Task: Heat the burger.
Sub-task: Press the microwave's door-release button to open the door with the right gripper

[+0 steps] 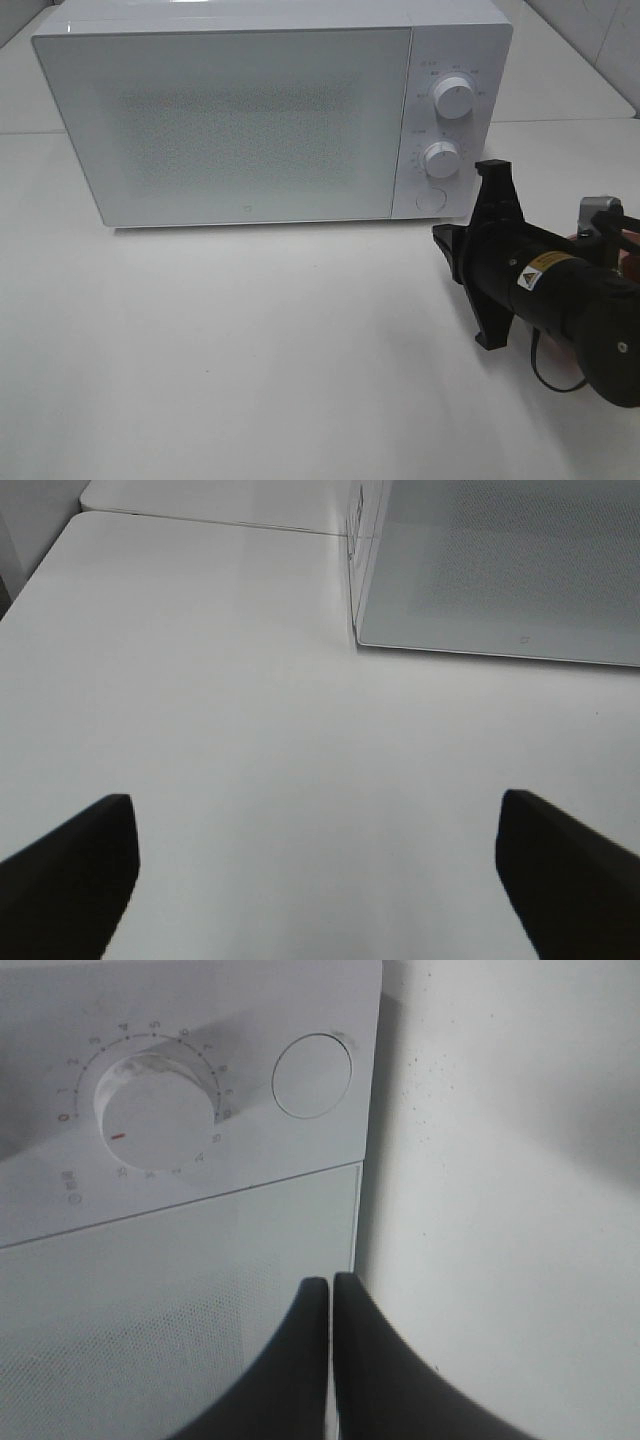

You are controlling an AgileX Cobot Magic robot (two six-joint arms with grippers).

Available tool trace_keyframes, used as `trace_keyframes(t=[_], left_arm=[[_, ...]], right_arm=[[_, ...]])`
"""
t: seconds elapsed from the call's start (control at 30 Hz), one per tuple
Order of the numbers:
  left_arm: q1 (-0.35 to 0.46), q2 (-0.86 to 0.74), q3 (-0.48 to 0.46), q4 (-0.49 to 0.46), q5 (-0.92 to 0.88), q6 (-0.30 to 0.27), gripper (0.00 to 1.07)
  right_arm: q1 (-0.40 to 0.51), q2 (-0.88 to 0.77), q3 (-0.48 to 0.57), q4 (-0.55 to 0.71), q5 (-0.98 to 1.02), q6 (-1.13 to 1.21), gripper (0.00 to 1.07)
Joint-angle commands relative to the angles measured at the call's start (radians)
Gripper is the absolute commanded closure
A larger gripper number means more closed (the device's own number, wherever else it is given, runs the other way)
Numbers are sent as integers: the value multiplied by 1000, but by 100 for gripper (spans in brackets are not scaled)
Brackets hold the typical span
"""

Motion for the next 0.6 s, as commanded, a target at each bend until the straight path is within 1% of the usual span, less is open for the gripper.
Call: trace_keyframes(t=[0.03,0.1,0.13,0.2,0.27,0.4,0.6], left_arm=[[2,-5,1,-4,1,0,18],[2,-5,1,-4,1,0,18],[2,-5,1,-4,1,0,18],[2,-5,1,-4,1,0,18],[2,-5,1,-4,1,0,18],[2,-5,1,-4,1,0,18],[2,-5,1,-4,1,0,18]], right_arm=[[-3,29,-42,31,-7,-3,107],[-18,68,-83,50,-7,-9,107],[-18,68,-83,50,-7,-9,107],[-51,109,-132,50,-6,-13,107],[-56,116,-142,50,-3,-14,107],[-91,158,-197,50,12,-39,107],[-111,190,-236,49,17,-59,107]])
